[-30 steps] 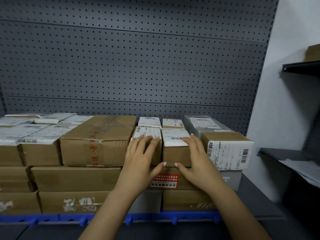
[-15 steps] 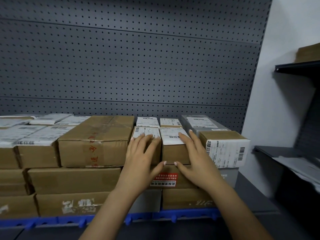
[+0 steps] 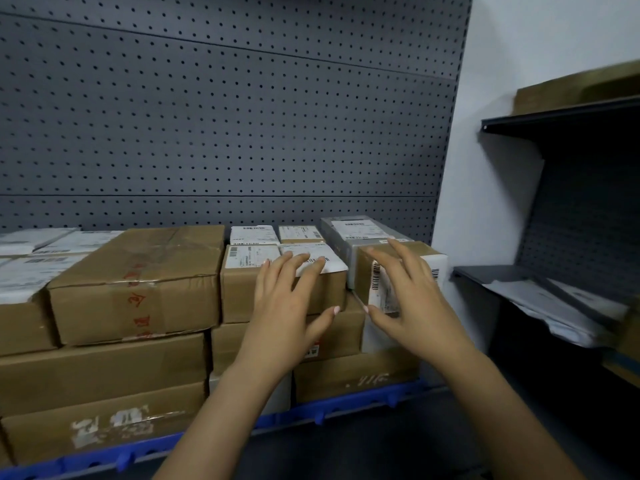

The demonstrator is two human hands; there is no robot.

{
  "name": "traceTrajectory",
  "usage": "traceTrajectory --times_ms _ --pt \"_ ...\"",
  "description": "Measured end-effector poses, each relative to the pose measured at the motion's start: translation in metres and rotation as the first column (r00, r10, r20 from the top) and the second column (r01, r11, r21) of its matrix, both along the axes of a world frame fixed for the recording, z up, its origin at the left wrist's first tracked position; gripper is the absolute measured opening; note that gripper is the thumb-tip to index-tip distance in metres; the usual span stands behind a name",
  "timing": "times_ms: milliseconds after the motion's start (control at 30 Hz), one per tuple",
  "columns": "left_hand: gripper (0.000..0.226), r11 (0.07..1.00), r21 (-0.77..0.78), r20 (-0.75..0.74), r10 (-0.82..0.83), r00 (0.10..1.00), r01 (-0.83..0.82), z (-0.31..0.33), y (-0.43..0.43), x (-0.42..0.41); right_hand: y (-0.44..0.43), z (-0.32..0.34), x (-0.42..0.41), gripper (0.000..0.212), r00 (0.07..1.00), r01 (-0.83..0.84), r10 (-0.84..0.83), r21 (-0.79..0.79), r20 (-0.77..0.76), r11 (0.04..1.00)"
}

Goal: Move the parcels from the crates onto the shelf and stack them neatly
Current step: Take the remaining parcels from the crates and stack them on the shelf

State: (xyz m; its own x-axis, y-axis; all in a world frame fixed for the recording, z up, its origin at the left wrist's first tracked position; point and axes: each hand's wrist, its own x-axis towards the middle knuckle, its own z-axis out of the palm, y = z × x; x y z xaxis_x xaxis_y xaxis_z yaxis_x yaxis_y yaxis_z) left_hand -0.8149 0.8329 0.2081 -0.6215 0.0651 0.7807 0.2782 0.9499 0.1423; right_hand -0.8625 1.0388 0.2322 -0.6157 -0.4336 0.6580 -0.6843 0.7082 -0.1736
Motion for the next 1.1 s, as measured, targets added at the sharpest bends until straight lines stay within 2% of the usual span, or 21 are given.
traceTrajectory --times_ms 233,433,667,833,1100 --pt "0.063 0.998 -0.004 0.018 0.068 0.998 -0.068 0.002 0.021 -0.013 0.035 0.006 -0.029 0.108 0.989 0.150 -0.144 0.230 -0.044 0.961" --pt "0.069 0.988 0.016 0.033 0.156 0.987 -0.157 0.001 0.035 -0.027 0.041 -0.003 -0.052 0.122 0.992 0.080 -0.044 0.311 -0.120 0.947" --pt "0.069 0.980 0.059 0.013 0.189 0.982 -0.189 -0.004 0.043 -0.033 0.032 -0.019 -0.066 0.117 0.981 0.034 0.014 0.239 -0.196 0.970" --pt "0.067 0.973 0.056 0.009 0.224 0.975 -0.224 -0.005 0.045 -0.036 0.029 -0.022 -0.072 0.105 0.966 -0.038 0.091 0.215 -0.241 0.976" --pt "0.073 0.958 0.047 -0.010 0.282 0.959 -0.282 -0.005 0.053 -0.044 0.023 -0.024 -0.075 0.109 0.969 -0.096 0.143 0.227 -0.200 0.969"
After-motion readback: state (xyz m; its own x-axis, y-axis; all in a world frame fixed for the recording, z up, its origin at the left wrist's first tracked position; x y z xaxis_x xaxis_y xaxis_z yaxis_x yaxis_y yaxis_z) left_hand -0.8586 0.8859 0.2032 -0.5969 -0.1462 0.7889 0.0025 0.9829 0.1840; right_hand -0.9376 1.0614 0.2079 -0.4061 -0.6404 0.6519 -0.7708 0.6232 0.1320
